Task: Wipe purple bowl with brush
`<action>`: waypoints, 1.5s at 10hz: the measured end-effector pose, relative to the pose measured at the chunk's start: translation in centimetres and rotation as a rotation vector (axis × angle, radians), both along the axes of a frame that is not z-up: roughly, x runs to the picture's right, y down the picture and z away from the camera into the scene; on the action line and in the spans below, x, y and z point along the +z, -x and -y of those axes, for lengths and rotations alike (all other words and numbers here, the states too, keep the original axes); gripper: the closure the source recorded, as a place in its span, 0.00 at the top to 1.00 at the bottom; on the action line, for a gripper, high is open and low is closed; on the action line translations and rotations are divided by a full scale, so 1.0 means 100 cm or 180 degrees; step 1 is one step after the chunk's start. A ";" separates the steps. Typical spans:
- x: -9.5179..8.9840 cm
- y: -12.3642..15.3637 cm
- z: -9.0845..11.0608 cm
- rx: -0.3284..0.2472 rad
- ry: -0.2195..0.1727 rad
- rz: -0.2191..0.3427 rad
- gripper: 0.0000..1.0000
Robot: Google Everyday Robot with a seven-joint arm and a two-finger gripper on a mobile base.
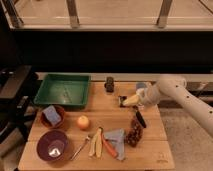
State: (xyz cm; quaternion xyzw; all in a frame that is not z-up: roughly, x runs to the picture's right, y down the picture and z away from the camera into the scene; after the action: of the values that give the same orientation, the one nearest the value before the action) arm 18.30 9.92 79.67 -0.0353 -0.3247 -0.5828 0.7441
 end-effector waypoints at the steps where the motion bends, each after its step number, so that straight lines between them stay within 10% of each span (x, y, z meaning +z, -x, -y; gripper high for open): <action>1: 0.000 0.000 0.000 0.0000 0.0000 0.0000 0.80; 15: 0.005 -0.001 -0.002 -0.0104 0.0007 -0.0107 0.80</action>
State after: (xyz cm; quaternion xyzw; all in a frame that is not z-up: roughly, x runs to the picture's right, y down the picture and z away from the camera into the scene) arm 18.37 10.15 80.17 -0.0512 -0.3121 -0.5939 0.7398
